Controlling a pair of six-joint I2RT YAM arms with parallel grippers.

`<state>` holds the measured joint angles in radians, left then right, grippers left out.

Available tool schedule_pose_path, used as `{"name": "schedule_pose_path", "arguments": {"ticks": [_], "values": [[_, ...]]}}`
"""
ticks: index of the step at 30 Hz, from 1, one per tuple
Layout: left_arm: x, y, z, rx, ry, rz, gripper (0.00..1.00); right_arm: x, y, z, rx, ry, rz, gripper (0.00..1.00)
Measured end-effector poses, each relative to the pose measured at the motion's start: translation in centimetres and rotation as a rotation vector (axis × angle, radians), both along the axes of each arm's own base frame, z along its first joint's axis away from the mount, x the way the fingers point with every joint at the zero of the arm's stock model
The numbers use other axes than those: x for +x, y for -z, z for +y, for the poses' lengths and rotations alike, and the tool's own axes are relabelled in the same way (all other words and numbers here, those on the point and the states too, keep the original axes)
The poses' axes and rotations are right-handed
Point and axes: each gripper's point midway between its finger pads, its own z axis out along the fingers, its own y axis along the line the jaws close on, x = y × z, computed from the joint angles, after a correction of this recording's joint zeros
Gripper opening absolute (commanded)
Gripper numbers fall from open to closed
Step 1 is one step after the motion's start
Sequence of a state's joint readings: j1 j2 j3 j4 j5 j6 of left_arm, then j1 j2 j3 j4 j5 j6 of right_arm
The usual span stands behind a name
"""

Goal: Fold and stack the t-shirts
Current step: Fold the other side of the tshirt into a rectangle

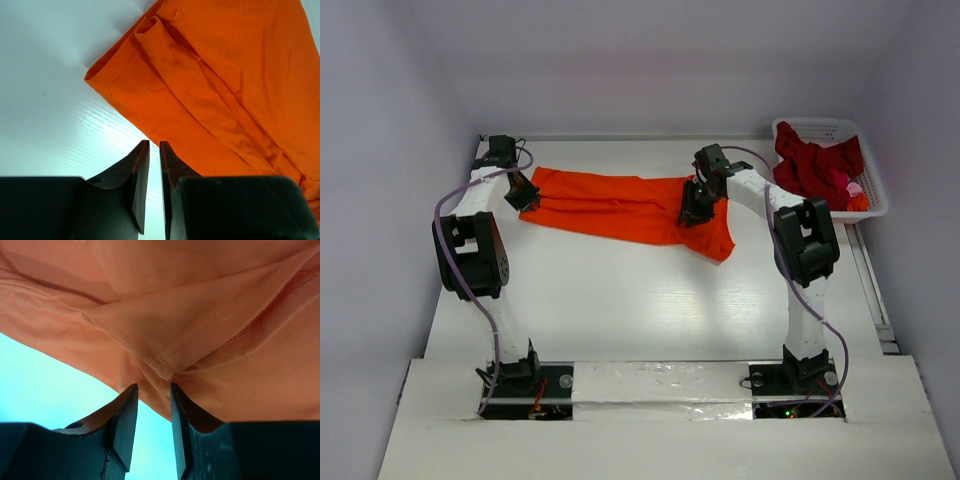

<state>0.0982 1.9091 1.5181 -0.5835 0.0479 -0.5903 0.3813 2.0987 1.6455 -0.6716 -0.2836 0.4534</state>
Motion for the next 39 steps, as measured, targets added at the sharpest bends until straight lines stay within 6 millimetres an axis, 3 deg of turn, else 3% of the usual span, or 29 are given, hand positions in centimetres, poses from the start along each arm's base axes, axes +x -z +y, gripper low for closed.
{"name": "schedule_pose_path", "arguments": {"ticks": [8, 13, 27, 39], "values": [[0.0, 0.0, 0.0, 0.002, 0.003, 0.001, 0.12, 0.0, 0.0, 0.0, 0.001, 0.0, 0.0, 0.35], [0.0, 0.0, 0.0, 0.003, 0.005, 0.001, 0.12, 0.3, -0.2, 0.1, 0.003, -0.001, -0.008, 0.29], [-0.1, 0.1, 0.1, 0.005, 0.004, 0.005, 0.12, 1.2, 0.7, 0.4, -0.004, 0.001, -0.002, 0.36], [-0.1, 0.1, 0.1, 0.005, 0.004, 0.005, 0.12, 1.5, 1.0, -0.2, -0.036, 0.018, -0.015, 0.36]]}}
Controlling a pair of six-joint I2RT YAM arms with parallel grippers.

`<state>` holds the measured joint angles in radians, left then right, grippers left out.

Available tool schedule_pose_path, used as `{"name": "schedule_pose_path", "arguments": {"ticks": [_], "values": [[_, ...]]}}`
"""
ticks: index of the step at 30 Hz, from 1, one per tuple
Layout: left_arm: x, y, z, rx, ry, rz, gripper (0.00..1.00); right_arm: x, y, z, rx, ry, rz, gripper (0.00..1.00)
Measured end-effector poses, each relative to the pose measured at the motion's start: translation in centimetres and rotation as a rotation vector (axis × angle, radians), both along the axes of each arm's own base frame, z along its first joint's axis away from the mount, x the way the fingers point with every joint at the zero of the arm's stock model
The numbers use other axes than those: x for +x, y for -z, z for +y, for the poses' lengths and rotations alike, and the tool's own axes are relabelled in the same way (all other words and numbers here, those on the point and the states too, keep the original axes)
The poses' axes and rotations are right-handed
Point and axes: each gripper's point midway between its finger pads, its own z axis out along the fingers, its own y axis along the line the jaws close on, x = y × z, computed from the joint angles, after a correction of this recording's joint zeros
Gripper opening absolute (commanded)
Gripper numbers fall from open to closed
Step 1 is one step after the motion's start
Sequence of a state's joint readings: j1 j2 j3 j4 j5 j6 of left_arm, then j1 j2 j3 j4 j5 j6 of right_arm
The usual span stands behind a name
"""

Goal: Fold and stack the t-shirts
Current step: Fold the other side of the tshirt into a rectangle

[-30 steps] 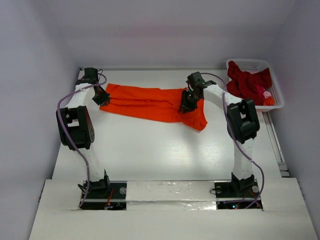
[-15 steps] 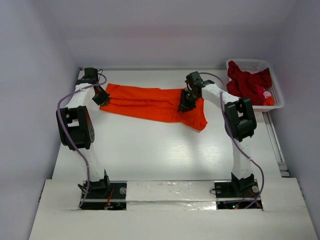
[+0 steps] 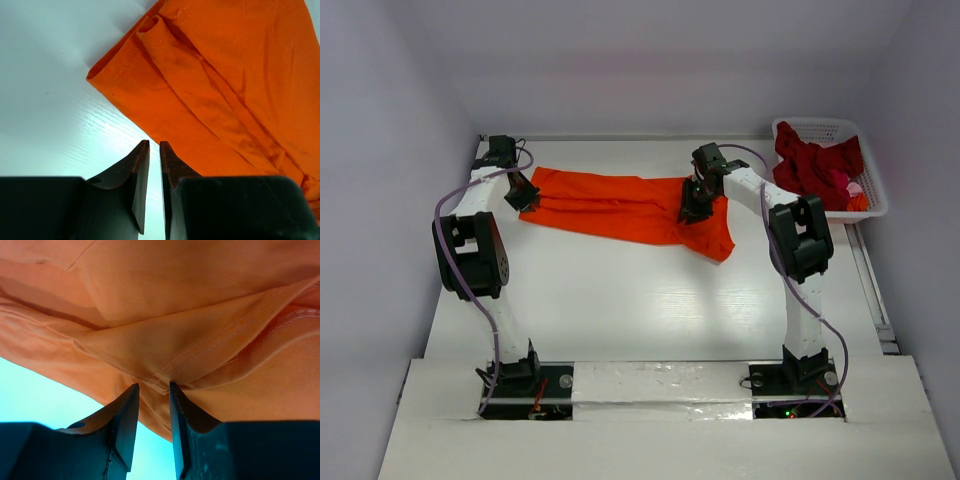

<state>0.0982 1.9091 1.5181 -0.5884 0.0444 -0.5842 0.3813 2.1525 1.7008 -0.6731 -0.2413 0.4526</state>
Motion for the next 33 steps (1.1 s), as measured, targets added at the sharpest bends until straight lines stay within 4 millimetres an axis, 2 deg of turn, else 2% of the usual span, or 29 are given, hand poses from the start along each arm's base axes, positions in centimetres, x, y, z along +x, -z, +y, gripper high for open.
{"name": "schedule_pose_path", "arguments": {"ticks": [18, 21, 24, 26, 27, 33], "values": [[0.0, 0.0, 0.0, 0.001, 0.0, 0.001, 0.12, -0.1, 0.3, -0.2, -0.009, 0.004, 0.004, 0.37], [-0.1, 0.0, 0.0, 0.001, 0.0, 0.002, 0.12, -0.3, 0.5, -0.2, -0.01, 0.003, 0.011, 0.33], [-0.1, 0.0, 0.0, 0.0, 0.0, 0.003, 0.12, -0.3, 0.5, -0.2, -0.01, 0.002, 0.01, 0.22], [-0.1, 0.0, 0.0, 0.001, 0.0, 0.003, 0.12, -0.3, 0.6, -0.2, -0.011, 0.001, 0.011, 0.1], [-0.1, 0.0, 0.0, 0.001, 0.0, 0.003, 0.12, -0.3, 0.6, -0.2, -0.011, 0.002, 0.012, 0.0], [-0.1, 0.0, 0.0, 0.001, 0.0, 0.004, 0.12, -0.3, 1.0, -0.3, -0.017, 0.008, 0.022, 0.0]]}}
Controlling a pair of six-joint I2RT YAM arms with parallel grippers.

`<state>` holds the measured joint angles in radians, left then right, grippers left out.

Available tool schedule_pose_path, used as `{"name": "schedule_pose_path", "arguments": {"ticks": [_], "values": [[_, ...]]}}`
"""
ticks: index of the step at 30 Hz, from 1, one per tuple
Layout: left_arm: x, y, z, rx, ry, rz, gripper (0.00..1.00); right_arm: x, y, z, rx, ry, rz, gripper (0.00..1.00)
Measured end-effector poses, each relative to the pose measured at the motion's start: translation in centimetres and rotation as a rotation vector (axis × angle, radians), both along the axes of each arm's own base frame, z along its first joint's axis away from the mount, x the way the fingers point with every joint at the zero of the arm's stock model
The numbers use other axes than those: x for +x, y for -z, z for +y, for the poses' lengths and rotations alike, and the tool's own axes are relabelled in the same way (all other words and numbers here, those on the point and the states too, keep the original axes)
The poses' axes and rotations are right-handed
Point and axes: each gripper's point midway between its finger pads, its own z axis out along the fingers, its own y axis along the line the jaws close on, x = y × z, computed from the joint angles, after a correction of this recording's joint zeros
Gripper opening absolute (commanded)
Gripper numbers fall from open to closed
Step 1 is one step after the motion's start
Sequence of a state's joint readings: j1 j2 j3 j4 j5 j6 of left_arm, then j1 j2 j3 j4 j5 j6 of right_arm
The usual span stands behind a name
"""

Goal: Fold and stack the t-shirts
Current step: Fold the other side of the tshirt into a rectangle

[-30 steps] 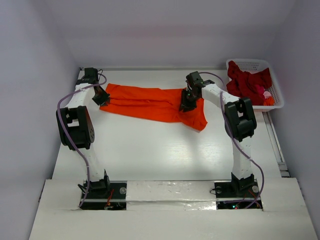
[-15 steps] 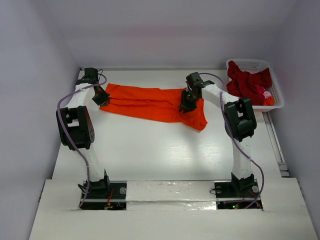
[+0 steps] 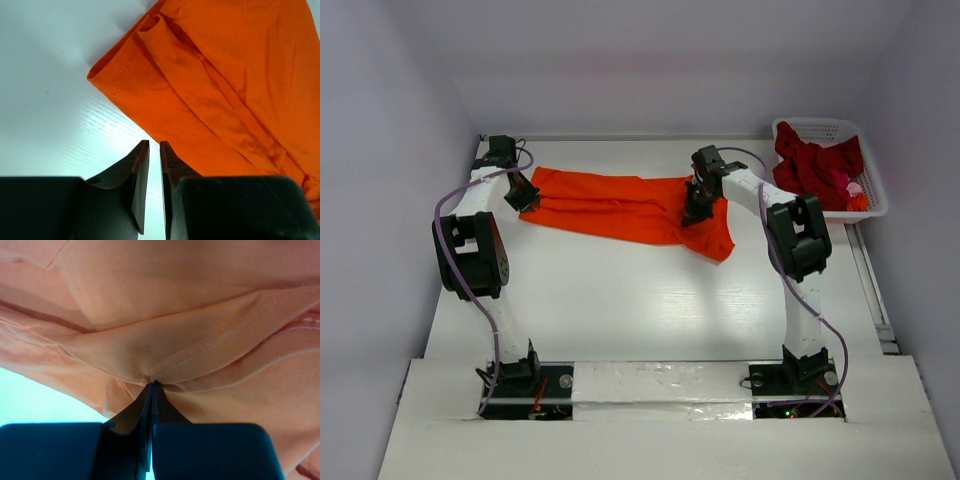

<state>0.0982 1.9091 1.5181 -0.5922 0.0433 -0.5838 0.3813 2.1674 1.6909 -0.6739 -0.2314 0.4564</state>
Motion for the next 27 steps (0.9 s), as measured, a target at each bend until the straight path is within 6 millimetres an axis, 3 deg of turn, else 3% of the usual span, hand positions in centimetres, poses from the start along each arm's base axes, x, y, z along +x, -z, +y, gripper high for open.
{"name": "schedule_pose_path", "arguments": {"ticks": [6, 18, 27], "values": [[0.0, 0.0, 0.0, 0.0, 0.0, 0.0, 0.13, 0.8, -1.0, 0.2, -0.002, 0.003, -0.018, 0.0], [0.0, 0.0, 0.1, 0.0, -0.002, 0.0, 0.13, 4.9, -6.1, 1.4, 0.026, 0.008, -0.147, 0.0], [-0.1, -0.2, 0.1, 0.0, -0.001, -0.003, 0.13, 6.1, -3.8, 1.2, 0.002, 0.013, -0.102, 0.0]]}}
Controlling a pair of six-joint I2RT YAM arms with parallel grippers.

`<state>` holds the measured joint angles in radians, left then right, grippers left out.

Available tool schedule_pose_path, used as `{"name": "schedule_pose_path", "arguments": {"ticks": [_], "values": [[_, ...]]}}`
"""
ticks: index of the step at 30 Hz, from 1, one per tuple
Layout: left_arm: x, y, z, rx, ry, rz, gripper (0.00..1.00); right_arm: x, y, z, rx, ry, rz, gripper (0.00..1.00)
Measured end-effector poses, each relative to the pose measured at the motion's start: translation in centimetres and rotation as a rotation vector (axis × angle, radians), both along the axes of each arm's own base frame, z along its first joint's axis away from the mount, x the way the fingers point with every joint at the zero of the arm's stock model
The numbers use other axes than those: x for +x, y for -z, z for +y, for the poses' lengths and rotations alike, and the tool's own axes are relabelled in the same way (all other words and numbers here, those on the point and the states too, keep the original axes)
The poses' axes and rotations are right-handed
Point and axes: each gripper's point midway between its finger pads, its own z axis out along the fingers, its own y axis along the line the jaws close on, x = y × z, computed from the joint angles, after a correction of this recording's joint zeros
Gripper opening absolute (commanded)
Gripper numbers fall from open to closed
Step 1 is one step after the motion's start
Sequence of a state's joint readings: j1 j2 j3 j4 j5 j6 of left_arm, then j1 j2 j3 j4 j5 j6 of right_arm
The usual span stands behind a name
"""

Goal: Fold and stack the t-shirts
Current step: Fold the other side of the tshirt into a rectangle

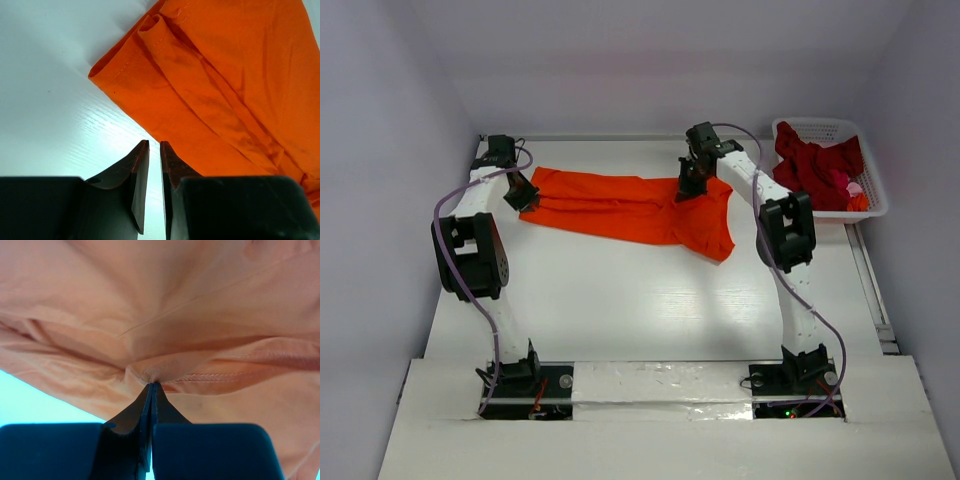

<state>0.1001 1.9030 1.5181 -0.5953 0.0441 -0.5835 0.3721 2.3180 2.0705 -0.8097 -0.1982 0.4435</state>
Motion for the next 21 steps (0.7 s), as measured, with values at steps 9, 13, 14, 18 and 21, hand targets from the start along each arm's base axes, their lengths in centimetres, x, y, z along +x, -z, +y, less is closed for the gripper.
{"name": "schedule_pose_path", "arguments": {"ticks": [9, 13, 14, 18, 21], "values": [[0.0, -1.2, 0.0, 0.006, 0.006, -0.028, 0.13, 2.3, 1.4, -2.9, -0.009, 0.062, 0.023, 0.0], [-0.2, -1.5, 0.0, 0.007, 0.008, -0.033, 0.13, 3.7, 0.6, -5.4, -0.006, 0.108, 0.008, 0.0], [-0.2, -1.5, 0.0, 0.008, 0.009, -0.033, 0.13, 3.9, 0.5, -5.7, -0.006, 0.114, 0.003, 0.0], [-0.8, -1.2, -0.1, 0.006, 0.01, -0.024, 0.13, 4.5, 0.4, -7.4, -0.011, 0.142, -0.002, 0.5], [-1.2, -0.8, -0.2, 0.0, 0.013, -0.013, 0.13, 4.5, 0.4, -7.5, -0.006, 0.126, -0.002, 1.0]]}}
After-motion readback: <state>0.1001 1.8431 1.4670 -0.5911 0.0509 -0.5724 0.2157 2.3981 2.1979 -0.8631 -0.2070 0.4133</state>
